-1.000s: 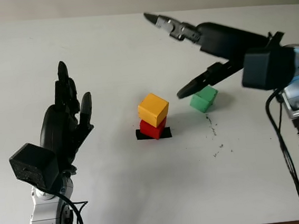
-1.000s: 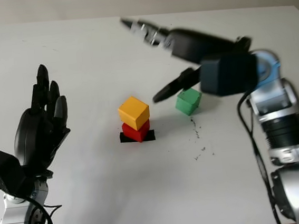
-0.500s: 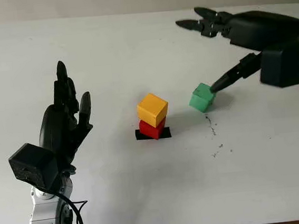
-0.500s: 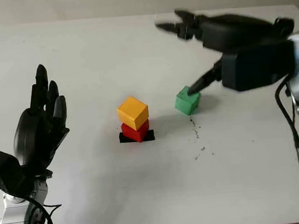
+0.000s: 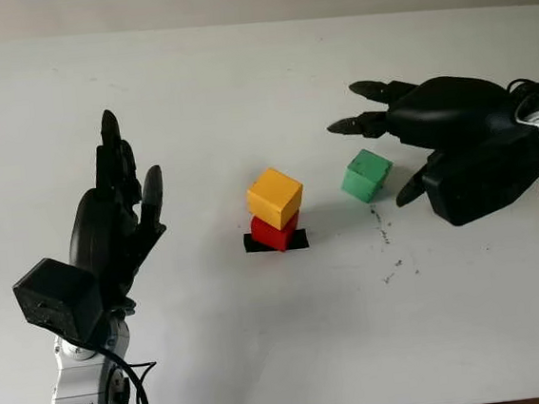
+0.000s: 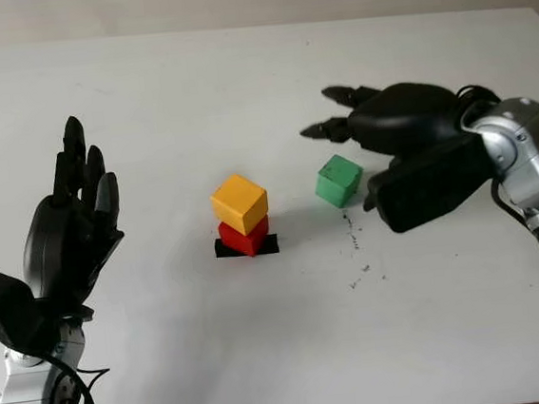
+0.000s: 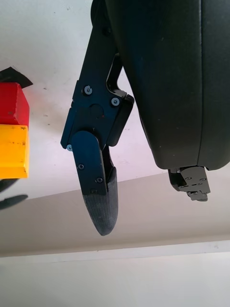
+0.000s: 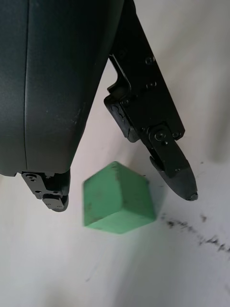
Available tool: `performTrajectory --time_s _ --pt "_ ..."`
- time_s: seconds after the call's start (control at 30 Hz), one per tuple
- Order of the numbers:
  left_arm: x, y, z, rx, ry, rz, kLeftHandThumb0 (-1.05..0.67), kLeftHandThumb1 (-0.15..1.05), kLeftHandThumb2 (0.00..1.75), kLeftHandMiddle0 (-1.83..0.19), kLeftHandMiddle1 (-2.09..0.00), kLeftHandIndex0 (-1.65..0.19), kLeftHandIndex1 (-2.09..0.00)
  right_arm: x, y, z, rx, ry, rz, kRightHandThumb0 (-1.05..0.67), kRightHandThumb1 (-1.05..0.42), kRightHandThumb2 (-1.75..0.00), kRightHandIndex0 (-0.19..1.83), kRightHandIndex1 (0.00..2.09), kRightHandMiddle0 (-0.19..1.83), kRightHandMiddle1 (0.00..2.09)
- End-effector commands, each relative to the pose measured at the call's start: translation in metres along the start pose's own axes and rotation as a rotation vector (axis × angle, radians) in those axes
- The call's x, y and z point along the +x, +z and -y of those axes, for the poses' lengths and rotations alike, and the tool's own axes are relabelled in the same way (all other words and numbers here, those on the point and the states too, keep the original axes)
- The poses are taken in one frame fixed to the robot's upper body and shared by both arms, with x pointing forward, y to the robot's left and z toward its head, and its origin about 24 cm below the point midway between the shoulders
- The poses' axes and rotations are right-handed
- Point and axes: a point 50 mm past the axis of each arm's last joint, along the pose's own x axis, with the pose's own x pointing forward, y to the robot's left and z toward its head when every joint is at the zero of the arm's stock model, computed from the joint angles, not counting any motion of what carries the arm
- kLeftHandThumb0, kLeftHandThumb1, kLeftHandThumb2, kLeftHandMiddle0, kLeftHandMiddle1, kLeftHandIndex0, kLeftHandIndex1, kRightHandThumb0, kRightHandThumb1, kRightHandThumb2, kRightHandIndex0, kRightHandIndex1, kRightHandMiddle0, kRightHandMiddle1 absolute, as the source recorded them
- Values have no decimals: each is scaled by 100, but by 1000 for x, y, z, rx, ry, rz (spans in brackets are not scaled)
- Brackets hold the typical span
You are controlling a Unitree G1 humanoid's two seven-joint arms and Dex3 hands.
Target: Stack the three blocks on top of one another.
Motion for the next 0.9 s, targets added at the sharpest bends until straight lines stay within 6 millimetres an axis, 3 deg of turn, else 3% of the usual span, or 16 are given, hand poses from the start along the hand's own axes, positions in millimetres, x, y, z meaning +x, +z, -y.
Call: performTrajectory --time_s 0.0,0.33,0.47,0.53,0.6,0.63,0.73,0.87 --pt "-1 1 -2 9 4 9 -66 105 58 19 0 19 0 -3 -7 -2 -27 3 -18 -51 -83 -5 -12 6 22 10" --pt "-1 0 -1 23 -5 -3 -67 105 58 19 0 19 0 2 -12 -10 -20 -74 -7 -38 -85 -6 -6 8 44 16" --pt "-1 0 -1 24 -9 -3 -68 105 57 19 0 19 0 3 -13 -14 -21 -150 25 -33 -87 -6 4 11 64 25" --pt "-2 1 -1 25 -9 0 -68 105 57 19 0 19 0 4 -14 -15 -27 -174 36 -34 -93 -6 11 9 69 44" --pt "-2 0 -2 25 -10 0 -68 105 57 19 0 19 0 4 -14 -15 -21 -197 41 -36 -95 -5 16 7 58 83" --pt "-2 0 -2 26 -9 -2 -68 105 57 19 0 19 0 4 -14 -14 -6 -208 44 -37 -96 -5 19 7 56 92" --pt "-2 0 -1 31 -9 -10 -69 105 57 19 0 19 0 5 -14 -14 41 -229 53 -38 -95 -5 23 7 51 108" --pt "-2 0 -1 34 -5 -15 -70 105 57 19 0 19 0 6 -13 -14 131 -232 62 -40 -95 -5 23 6 44 109"
